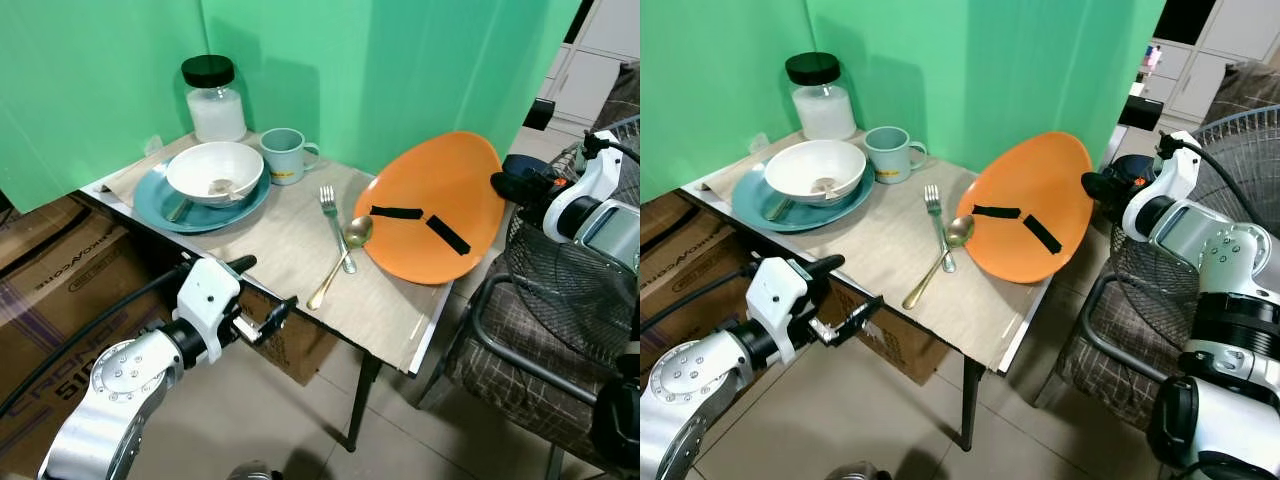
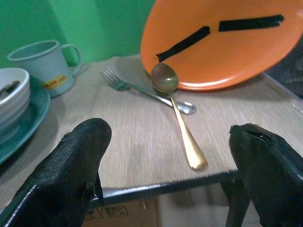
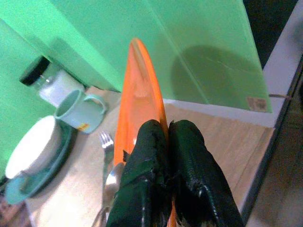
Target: Setting the table
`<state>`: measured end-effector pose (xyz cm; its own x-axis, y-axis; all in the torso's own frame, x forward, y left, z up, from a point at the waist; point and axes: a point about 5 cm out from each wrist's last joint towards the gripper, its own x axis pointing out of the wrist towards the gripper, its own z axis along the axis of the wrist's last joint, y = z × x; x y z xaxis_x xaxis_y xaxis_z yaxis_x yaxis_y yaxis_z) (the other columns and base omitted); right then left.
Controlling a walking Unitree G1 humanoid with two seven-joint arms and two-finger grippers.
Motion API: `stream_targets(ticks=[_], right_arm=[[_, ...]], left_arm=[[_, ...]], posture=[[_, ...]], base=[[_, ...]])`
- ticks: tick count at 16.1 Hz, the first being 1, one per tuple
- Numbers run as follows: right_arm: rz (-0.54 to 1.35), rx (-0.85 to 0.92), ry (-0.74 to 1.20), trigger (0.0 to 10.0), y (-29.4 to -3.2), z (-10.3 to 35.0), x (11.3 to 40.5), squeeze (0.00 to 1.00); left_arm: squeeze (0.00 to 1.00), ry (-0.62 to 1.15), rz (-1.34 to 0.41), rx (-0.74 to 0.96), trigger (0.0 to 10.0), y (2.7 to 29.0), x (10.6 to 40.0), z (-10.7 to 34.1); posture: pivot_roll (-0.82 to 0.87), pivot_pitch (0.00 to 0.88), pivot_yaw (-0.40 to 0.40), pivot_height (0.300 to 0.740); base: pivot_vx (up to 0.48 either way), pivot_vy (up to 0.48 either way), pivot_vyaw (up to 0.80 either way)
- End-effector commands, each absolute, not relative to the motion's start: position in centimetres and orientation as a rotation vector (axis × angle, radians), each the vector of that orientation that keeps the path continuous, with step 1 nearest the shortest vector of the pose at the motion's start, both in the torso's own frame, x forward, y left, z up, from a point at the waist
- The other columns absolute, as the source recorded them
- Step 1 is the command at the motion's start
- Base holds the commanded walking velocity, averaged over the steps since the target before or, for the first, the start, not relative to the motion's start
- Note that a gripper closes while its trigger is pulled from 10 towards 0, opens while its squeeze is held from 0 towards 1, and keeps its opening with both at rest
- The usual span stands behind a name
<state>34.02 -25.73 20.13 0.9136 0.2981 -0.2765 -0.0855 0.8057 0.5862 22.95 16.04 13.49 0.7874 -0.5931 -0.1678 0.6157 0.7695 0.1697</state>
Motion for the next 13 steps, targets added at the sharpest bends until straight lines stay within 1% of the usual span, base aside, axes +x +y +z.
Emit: stream_targets(ticks=[1,2,6,7,8,9,10,12,13], right_arm=[[0.233,0.677,0.299,0.0,-25.9,21.3,34.1,0.00],[0.217,0.750,0.292,0.0,-26.0,20.6,34.0,0.00],[0.214,0.898,0.270,0.0,-25.7,19.2,33.8,0.00],[0.224,0.949,0.273,0.0,-25.4,18.5,33.6,0.00],[0.249,1.027,0.288,0.0,-24.7,16.9,33.2,0.00],[0.249,1.027,0.288,0.0,-24.7,16.9,33.2,0.00],[0.261,1.077,0.291,0.0,-24.0,16.0,32.9,0.00],[0.276,1.105,0.276,0.0,-23.5,16.2,32.8,0.00],[0.300,1.115,0.253,0.0,-23.1,16.7,32.8,0.00]], left_arm=[[0.00,0.108,-0.624,0.194,10.0,16.5,23.4,13.7],[0.00,0.106,-0.602,0.149,10.0,16.7,23.5,13.9],[0.00,0.103,-0.561,0.043,10.0,17.6,23.8,14.3],[1.00,0.086,-0.545,-0.042,10.0,17.8,24.2,14.5],[1.00,0.051,-0.518,-0.243,10.0,18.1,25.1,15.0],[1.00,0.051,-0.518,-0.243,10.0,18.1,25.1,15.0],[1.00,0.046,-0.518,-0.397,10.0,18.5,25.9,15.2],[1.00,0.046,-0.529,-0.536,10.0,18.8,26.9,15.4],[1.00,0.092,-0.538,-0.632,10.0,19.1,28.0,14.6]], posture=[[0.04,0.000,0.003,0.740],[0.04,0.000,0.009,0.740],[0.05,0.000,0.019,0.740],[0.06,0.000,0.022,0.740],[0.07,0.000,0.024,0.740],[0.07,0.000,0.024,0.740],[0.07,0.000,0.031,0.740],[0.07,0.000,0.039,0.740],[0.07,0.000,0.041,0.740]], base=[[0.000,0.000,0.00],[0.000,0.000,0.00],[0.000,0.000,0.00],[0.000,0.000,0.00],[0.000,0.000,0.00],[0.000,0.000,0.00],[0.000,0.000,0.00],[0.000,0.000,0.00],[0.000,0.000,0.00]])
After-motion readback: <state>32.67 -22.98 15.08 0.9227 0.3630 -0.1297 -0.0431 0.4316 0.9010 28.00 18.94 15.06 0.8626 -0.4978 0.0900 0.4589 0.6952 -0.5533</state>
